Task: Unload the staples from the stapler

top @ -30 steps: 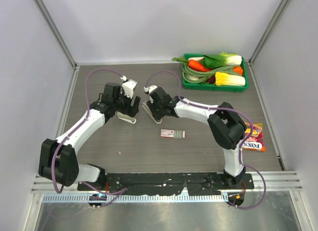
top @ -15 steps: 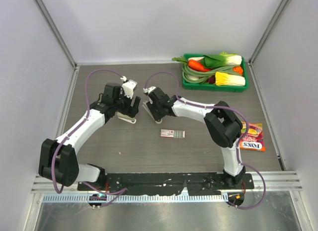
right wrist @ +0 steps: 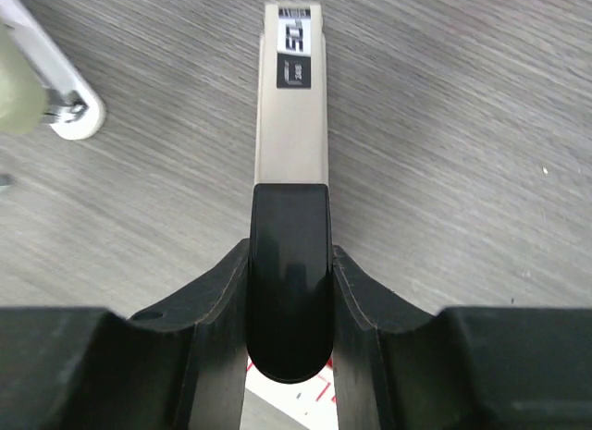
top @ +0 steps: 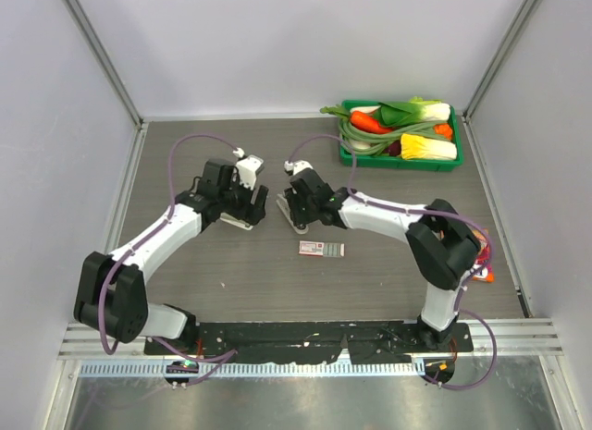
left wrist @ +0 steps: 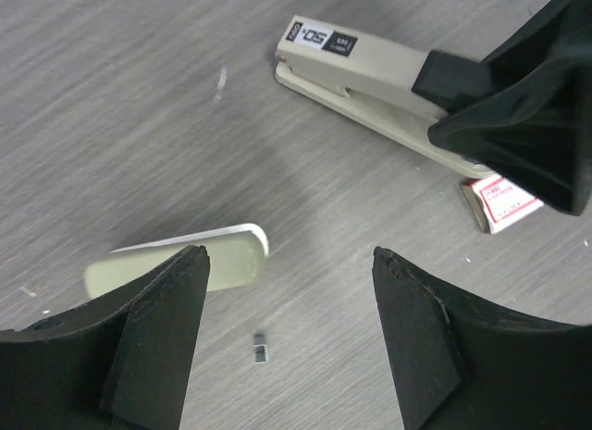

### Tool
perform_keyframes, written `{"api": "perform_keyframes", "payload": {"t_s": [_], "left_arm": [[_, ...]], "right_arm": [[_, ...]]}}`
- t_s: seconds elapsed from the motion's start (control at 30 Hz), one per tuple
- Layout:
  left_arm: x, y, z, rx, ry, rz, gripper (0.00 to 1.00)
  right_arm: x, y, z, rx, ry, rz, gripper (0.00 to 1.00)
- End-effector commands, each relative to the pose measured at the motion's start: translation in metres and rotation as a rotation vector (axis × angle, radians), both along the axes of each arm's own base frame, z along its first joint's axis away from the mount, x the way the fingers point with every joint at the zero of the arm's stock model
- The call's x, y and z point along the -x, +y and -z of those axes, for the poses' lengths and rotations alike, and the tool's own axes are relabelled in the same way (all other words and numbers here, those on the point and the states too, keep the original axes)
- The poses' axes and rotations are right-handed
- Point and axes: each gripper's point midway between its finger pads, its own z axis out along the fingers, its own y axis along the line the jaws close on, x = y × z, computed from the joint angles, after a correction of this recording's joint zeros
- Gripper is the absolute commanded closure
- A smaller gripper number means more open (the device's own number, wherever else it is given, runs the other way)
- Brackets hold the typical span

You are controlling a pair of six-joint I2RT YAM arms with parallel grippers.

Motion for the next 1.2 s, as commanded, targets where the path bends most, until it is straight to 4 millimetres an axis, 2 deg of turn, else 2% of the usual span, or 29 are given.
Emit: {"api": "perform_keyframes", "payload": {"t_s": [0.0,0.17,0.27,0.37,0.4,0.53,0.7,0.73,0.87,0.93,1.17], "left_arm": [[0.009,-0.021,0.01,0.042,0.037,0.065,0.26],[0.014,-0.039,0.01,0.121,0.073,0.123,0.27],[0.018,-0.052,0.007,0.19,0.134,0.136,0.27],[0.022,-0.063,0.002,0.252,0.198,0.143,0.26],[0.023,-0.065,0.003,0.261,0.216,0.141,0.26],[0.015,-0.06,0.0,0.24,0.175,0.114,0.26],[0.013,-0.054,-0.002,0.224,0.142,0.105,0.26],[0.012,-0.052,-0.004,0.216,0.125,0.101,0.26],[0.008,-0.045,-0.01,0.214,0.098,0.083,0.25],[0.007,-0.042,-0.01,0.214,0.098,0.079,0.25],[0.007,-0.039,-0.01,0.204,0.086,0.076,0.25]], "right_arm": [[-0.017,0.022,-0.108,-0.383,-0.219,0.136,0.99],[-0.002,0.018,-0.133,-0.535,-0.259,0.191,0.99],[0.001,0.017,-0.129,-0.537,-0.275,0.229,0.99],[-0.003,0.012,-0.119,-0.518,-0.286,0.282,0.99],[-0.006,0.013,-0.11,-0.497,-0.28,0.291,0.99],[-0.02,0.009,-0.087,-0.4,-0.309,0.334,0.99],[-0.032,0.013,-0.062,-0.297,-0.302,0.337,0.99],[-0.033,0.014,-0.047,-0.262,-0.283,0.337,0.99],[-0.03,0.023,-0.028,-0.212,-0.211,0.304,0.99],[-0.028,0.028,-0.022,-0.187,-0.177,0.289,0.95],[-0.019,0.029,-0.007,-0.048,-0.067,0.228,0.73]]}}
